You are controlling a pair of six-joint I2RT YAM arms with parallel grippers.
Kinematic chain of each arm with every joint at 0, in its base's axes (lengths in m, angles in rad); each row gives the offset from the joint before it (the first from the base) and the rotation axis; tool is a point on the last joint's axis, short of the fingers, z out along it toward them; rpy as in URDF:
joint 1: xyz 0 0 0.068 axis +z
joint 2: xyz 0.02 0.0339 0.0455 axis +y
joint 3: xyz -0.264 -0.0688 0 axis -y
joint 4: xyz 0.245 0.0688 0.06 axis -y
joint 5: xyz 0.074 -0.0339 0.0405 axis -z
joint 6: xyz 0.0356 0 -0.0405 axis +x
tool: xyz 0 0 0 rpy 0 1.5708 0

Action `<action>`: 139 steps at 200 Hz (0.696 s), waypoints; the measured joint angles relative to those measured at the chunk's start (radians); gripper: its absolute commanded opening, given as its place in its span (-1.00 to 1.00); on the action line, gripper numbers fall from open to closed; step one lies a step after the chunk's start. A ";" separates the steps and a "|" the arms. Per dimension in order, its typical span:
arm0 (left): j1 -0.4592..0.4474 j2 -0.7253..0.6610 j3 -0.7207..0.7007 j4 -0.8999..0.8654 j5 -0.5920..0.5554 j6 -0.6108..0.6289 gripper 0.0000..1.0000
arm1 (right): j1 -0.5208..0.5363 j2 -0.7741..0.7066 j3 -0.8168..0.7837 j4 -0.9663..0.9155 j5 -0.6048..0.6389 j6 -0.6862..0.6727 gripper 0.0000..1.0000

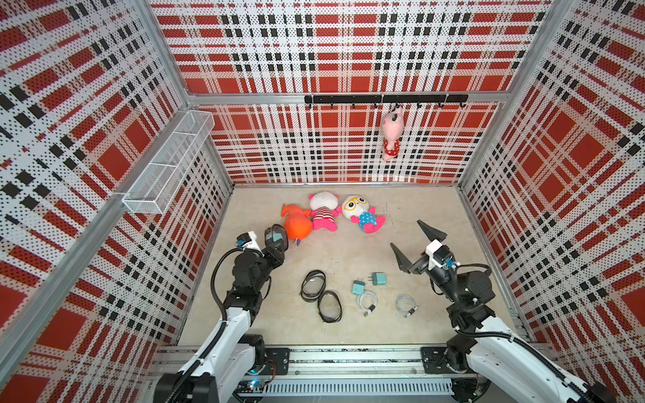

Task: Pack away charging kits
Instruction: Place the storage bag at the center of the board.

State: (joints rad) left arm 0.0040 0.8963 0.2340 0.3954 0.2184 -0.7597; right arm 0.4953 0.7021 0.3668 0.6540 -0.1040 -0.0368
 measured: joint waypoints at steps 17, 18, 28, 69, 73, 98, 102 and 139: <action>0.078 0.033 -0.073 0.067 0.044 -0.047 -1.00 | 0.000 0.029 0.090 -0.145 0.118 0.129 1.00; 0.084 0.037 -0.078 0.072 0.047 -0.048 -1.00 | 0.000 0.032 0.095 -0.155 0.126 0.138 0.99; 0.114 0.064 -0.103 0.112 0.070 -0.066 -1.00 | 0.000 0.041 0.113 -0.204 0.162 0.189 0.99; 0.139 0.273 -0.114 0.324 0.150 -0.108 -1.00 | 0.000 -0.016 0.005 -0.261 0.235 0.343 0.99; 0.140 0.301 -0.114 0.348 0.159 -0.112 -1.00 | 0.000 -0.021 -0.001 -0.268 0.242 0.355 0.99; 0.145 0.455 -0.112 0.470 0.195 -0.145 -1.00 | 0.000 -0.005 0.006 -0.312 0.272 0.421 0.99; 0.145 0.475 -0.111 0.486 0.200 -0.150 -1.00 | 0.000 0.002 0.013 -0.320 0.275 0.428 0.99; 0.146 0.692 -0.090 0.669 0.230 -0.207 -1.00 | 0.000 0.089 0.076 -0.365 0.287 0.494 1.00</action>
State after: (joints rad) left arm 0.1501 1.5887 0.1440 1.0649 0.4480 -0.9665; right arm 0.4953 0.7914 0.4427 0.2886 0.1833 0.4572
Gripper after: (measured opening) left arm 0.356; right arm 0.997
